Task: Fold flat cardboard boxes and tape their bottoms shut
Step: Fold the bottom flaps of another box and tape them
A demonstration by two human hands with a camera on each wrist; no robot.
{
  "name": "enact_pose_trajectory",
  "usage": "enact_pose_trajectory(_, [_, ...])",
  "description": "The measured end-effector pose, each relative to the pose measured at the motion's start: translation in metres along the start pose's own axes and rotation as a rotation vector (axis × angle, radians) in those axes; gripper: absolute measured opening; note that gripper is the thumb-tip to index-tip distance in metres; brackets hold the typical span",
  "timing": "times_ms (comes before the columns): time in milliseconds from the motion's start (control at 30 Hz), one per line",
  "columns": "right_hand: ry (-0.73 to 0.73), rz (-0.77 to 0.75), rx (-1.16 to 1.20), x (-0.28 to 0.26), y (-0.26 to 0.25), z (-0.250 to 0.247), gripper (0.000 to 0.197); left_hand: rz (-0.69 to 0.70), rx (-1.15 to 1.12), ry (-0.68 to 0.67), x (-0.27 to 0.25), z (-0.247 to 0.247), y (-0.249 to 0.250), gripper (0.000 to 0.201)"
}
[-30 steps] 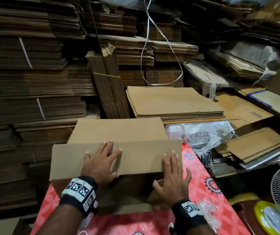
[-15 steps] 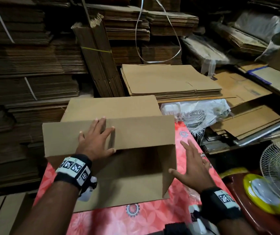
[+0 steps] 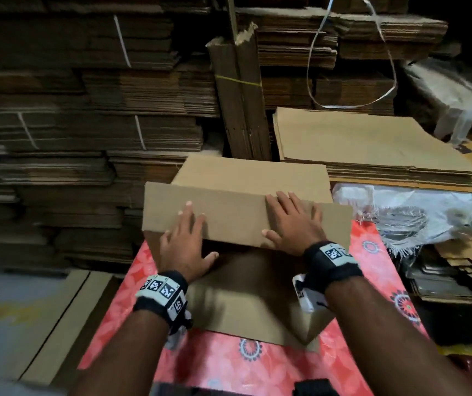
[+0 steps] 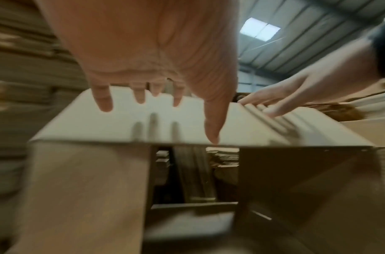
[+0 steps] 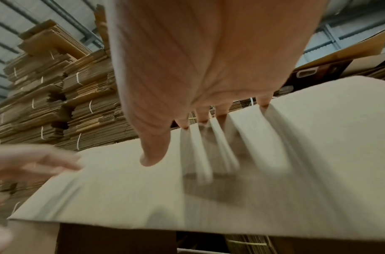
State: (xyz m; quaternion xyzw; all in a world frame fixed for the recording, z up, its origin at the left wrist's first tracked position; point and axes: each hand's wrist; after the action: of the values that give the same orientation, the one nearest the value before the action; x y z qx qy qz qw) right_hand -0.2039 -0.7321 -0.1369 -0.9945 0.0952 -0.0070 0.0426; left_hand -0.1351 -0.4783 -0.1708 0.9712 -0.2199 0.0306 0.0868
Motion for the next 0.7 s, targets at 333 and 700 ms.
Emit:
enact_pose_trajectory(333, [-0.024,-0.050,0.008,0.006,0.015,0.011,0.098,-0.448,-0.162,0.081,-0.004,0.040,-0.036,0.130])
enact_pose_trajectory(700, [-0.046,-0.046,0.008,-0.005,0.037,0.009,0.107,-0.600,-0.392,0.274,0.035,0.076,-0.006,0.142])
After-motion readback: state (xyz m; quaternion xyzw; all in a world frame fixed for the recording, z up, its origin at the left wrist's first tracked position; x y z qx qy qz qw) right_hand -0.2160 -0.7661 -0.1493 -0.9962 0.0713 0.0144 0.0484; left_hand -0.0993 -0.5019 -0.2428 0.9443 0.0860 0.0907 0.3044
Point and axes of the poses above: each hand's wrist, its own x-axis towards the middle knuckle, its own z-axis out of the palm, y = z × x, and after that the axes turned 3 degrees about -y, right-handed
